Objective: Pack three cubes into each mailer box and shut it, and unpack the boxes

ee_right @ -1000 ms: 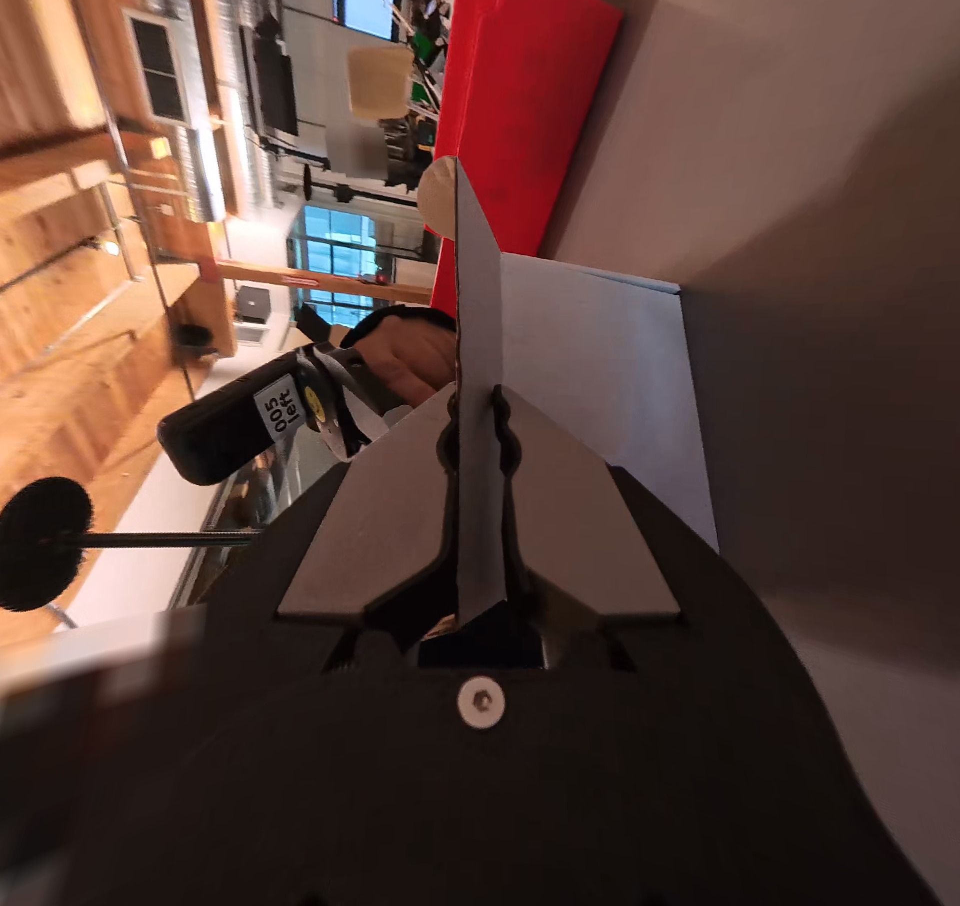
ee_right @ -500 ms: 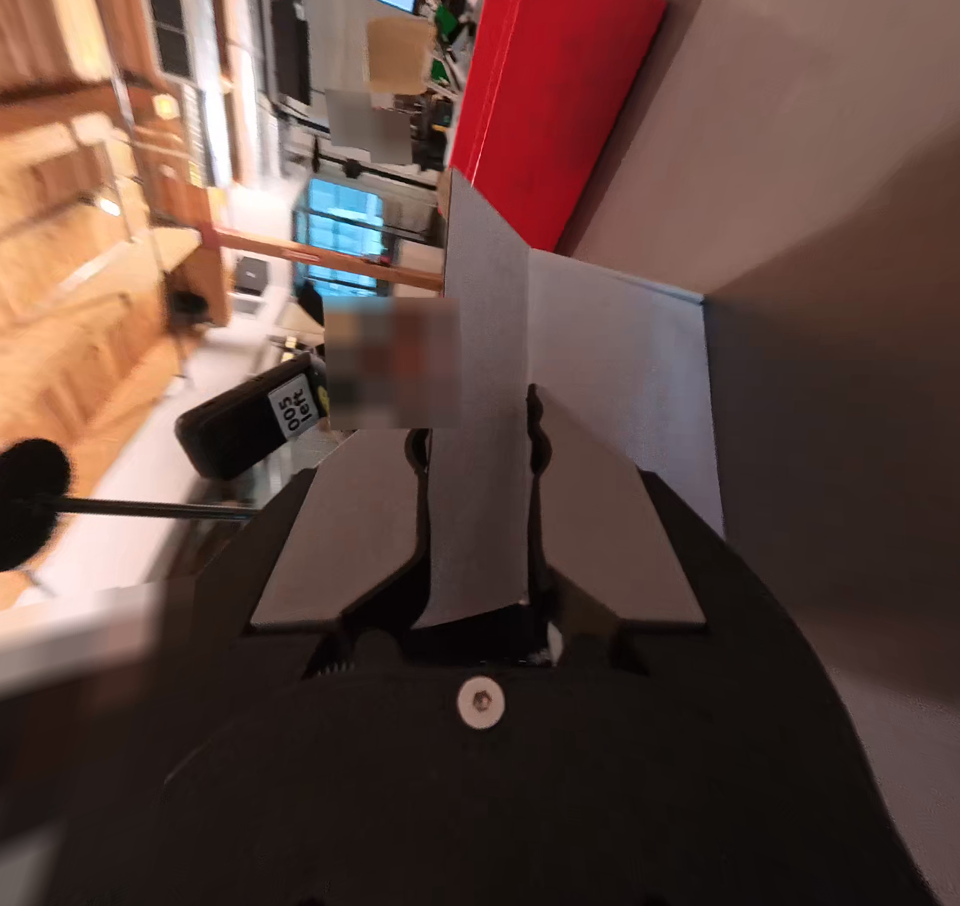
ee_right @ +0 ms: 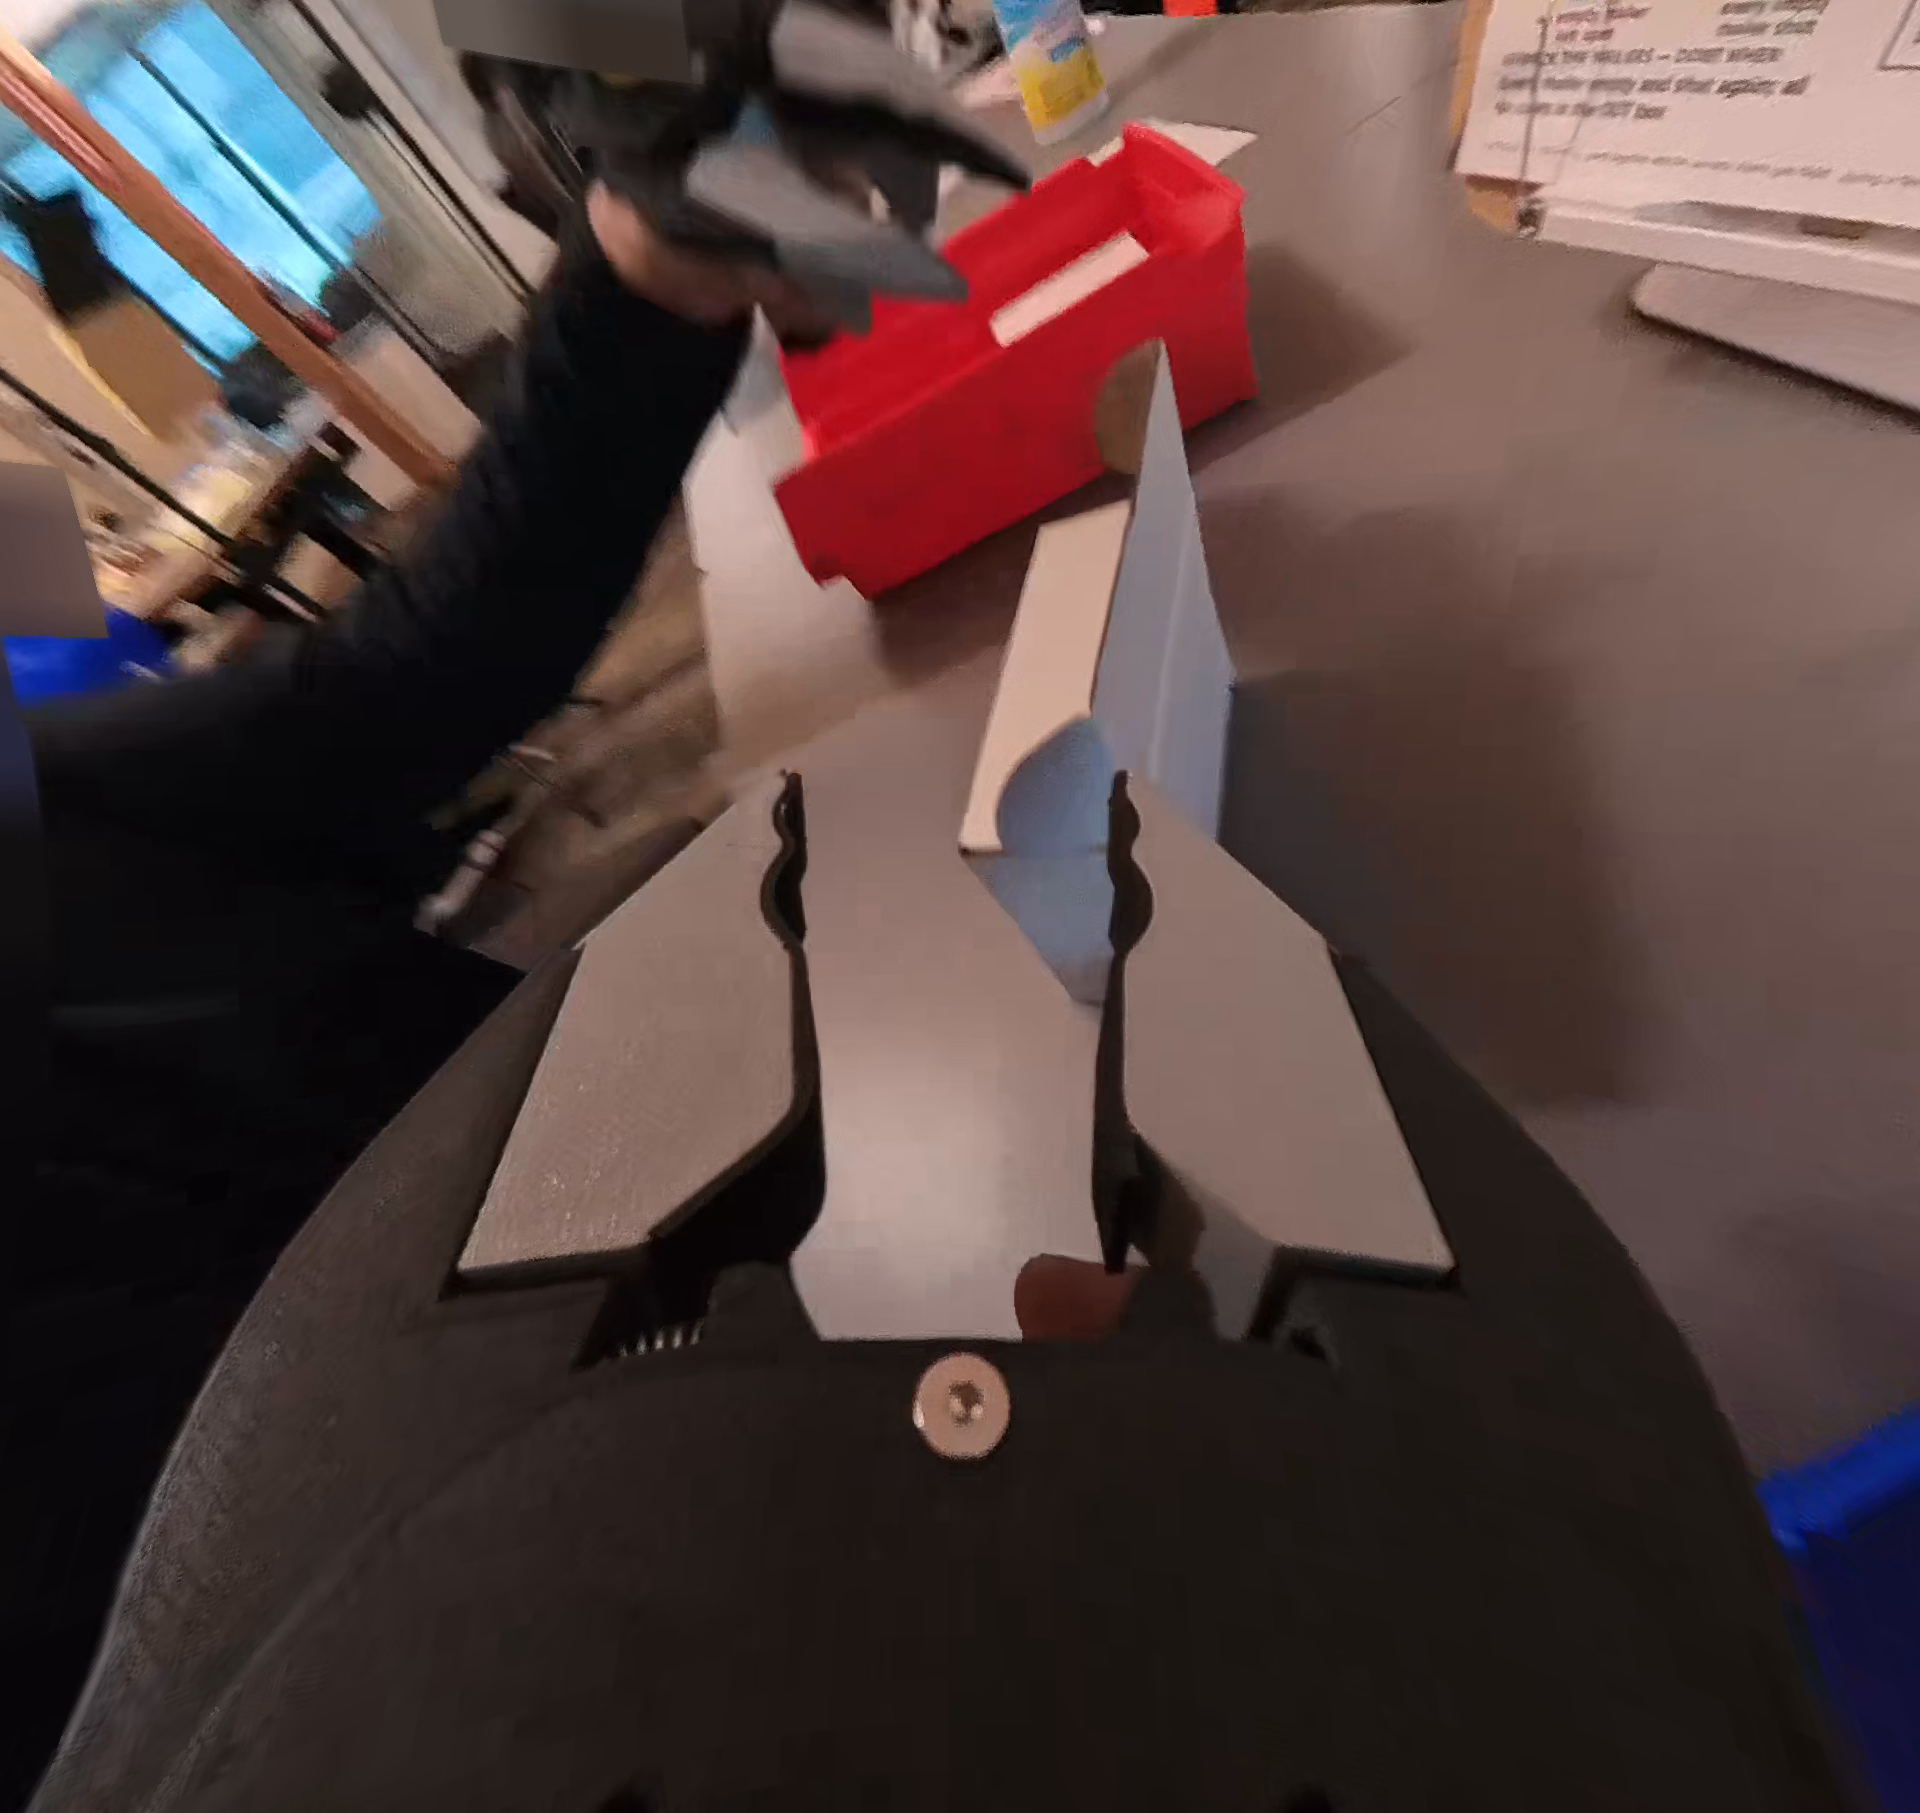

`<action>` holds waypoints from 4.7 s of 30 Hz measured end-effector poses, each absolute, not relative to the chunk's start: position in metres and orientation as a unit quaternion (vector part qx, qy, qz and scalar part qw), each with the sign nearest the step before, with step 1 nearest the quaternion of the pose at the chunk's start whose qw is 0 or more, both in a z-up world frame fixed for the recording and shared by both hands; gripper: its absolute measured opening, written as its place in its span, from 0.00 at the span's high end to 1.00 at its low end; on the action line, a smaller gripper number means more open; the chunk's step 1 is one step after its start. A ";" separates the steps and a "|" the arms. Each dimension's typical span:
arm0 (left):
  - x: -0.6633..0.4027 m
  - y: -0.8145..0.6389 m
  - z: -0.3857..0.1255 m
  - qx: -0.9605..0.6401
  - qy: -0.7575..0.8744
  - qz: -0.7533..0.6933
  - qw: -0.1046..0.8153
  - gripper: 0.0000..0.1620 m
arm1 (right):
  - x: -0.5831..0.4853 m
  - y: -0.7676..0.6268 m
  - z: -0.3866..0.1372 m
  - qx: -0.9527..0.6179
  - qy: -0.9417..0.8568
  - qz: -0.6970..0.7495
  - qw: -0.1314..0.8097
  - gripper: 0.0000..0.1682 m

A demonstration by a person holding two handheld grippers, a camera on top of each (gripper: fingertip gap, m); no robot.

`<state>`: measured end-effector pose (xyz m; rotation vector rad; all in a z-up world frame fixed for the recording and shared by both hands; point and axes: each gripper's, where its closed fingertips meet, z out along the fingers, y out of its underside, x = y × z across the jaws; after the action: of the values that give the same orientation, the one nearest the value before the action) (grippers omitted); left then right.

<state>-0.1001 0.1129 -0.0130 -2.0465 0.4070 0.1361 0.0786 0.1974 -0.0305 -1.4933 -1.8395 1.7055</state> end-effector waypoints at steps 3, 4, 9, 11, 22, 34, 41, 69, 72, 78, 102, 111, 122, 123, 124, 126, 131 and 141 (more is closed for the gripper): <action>-0.129 0.120 -0.028 -0.870 0.189 0.046 0.454 0.80 | 0.082 0.196 -0.050 -0.498 -0.679 0.519 0.151 0.65; -0.134 0.125 -0.034 -0.875 0.203 0.043 0.438 0.80 | 0.080 0.195 -0.051 -0.489 -0.691 0.510 0.157 0.63; -0.128 0.146 -0.069 -0.881 0.299 0.016 0.366 0.82 | 0.061 0.203 -0.065 -0.432 -0.771 0.426 0.194 0.65; -0.121 0.152 -0.076 -0.869 0.337 -0.004 0.363 0.84 | 0.058 0.201 -0.068 -0.396 -0.794 0.422 0.185 0.67; -0.091 0.165 -0.092 -0.835 0.410 -0.127 0.343 0.87 | 0.043 0.197 -0.070 -0.314 -0.829 0.439 0.145 0.72; -0.072 0.179 -0.089 -0.816 0.425 -0.146 0.363 1.00 | 0.036 0.212 -0.071 -0.347 -0.803 0.458 0.154 0.90; -0.074 0.178 -0.092 -0.828 0.435 -0.105 0.339 1.00 | 0.032 0.217 -0.075 -0.356 -0.807 0.428 0.198 0.97; -0.044 0.139 -0.082 -0.799 0.438 -0.173 0.373 0.84 | 0.034 0.212 -0.074 -0.376 -0.793 0.432 0.205 0.97; -0.038 0.136 -0.083 -0.795 0.446 -0.179 0.369 0.82 | 0.034 0.213 -0.076 -0.383 -0.794 0.425 0.206 0.97; -0.035 0.128 -0.075 -0.789 0.436 -0.199 0.385 0.86 | 0.034 0.211 -0.076 -0.381 -0.800 0.409 0.220 0.97; 0.006 0.116 -0.018 -0.764 0.410 -0.114 0.486 0.94 | 0.040 0.215 -0.056 -0.425 -0.786 0.415 0.169 0.75; 0.037 0.140 -0.103 -0.849 0.339 0.057 0.400 0.98 | 0.013 0.195 -0.100 -0.388 -0.886 0.214 0.134 1.00; 0.054 0.125 -0.081 -0.827 0.344 -0.030 0.444 1.00 | 0.020 0.196 -0.103 -0.416 -0.857 0.285 -0.105 1.00; 0.049 0.122 -0.068 -0.820 0.336 -0.044 0.462 1.00 | 0.020 0.194 -0.103 -0.410 -0.857 0.294 -0.107 1.00; 0.036 0.122 -0.056 -0.816 0.322 -0.038 0.479 1.00 | 0.021 0.192 -0.103 -0.402 -0.858 0.301 -0.107 1.00; 0.001 0.124 -0.043 -0.824 0.291 -0.014 0.485 0.95 | 0.021 0.192 -0.102 -0.388 -0.863 0.308 -0.096 1.00; -0.031 0.132 -0.053 -0.834 0.318 -0.084 0.442 0.81 | 0.022 0.191 -0.097 -0.366 -0.866 0.330 -0.083 1.00; -0.013 0.151 -0.044 -0.772 0.312 -0.273 0.482 0.78 | 0.024 0.183 -0.091 -0.346 -0.872 0.342 -0.051 1.00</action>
<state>-0.0135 0.1509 -0.0436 -1.8813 0.7616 -0.6661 0.0241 0.1827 -0.0907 -1.1234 -2.8322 1.1106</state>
